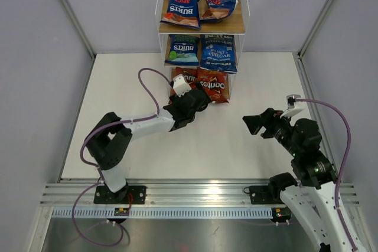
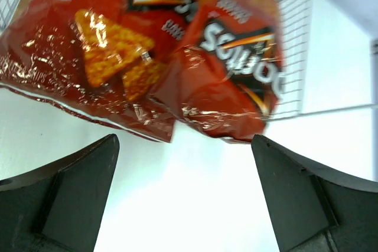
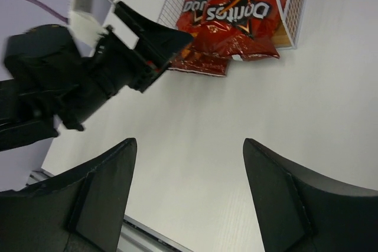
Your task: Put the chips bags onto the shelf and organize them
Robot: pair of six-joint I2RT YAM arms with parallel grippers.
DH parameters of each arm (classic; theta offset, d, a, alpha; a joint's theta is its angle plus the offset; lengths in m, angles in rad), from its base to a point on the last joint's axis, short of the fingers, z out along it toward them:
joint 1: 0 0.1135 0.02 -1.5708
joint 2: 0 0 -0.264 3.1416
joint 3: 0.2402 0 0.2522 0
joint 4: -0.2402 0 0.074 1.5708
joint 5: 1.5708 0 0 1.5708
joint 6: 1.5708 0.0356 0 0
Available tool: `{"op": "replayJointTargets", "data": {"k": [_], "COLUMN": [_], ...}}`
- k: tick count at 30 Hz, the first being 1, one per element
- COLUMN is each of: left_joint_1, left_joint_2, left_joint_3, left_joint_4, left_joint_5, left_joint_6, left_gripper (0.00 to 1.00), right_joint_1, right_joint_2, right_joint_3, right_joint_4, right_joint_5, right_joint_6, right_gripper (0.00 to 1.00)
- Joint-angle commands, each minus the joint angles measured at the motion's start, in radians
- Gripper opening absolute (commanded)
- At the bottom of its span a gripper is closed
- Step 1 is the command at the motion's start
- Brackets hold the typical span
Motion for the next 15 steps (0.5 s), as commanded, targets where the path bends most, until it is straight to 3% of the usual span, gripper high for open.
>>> {"op": "replayJointTargets", "data": {"k": [1, 3, 6, 9, 15], "left_joint_1": [-0.016, -0.024, -0.062, -0.072, -0.072], "left_joint_2": [-0.121, -0.167, -0.244, -0.309, -0.521], "left_joint_3": [-0.061, -0.090, -0.085, -0.112, -0.101], "left_joint_4": [0.096, 0.024, -0.182, -0.293, -0.647], "left_joint_5": [-0.031, -0.045, -0.086, -0.029, -0.133], "left_joint_6": [0.111, 0.131, 0.157, 0.254, 0.325], "left_gripper": [0.99, 0.99, 0.99, 0.99, 0.99], "right_joint_1": [0.005, 0.007, 0.005, 0.005, 0.005], "right_joint_2": [0.071, 0.085, 0.112, 0.152, 0.206], "right_joint_3": [0.041, 0.050, 0.092, 0.167, 0.299], "right_joint_4": [-0.018, -0.037, -0.084, -0.158, -0.287], "right_joint_5": [0.045, 0.089, 0.165, 0.243, 0.375], "right_joint_6": [-0.053, -0.052, -0.061, -0.084, -0.168], "right_gripper": [0.82, 0.99, 1.00, 0.99, 1.00]}}
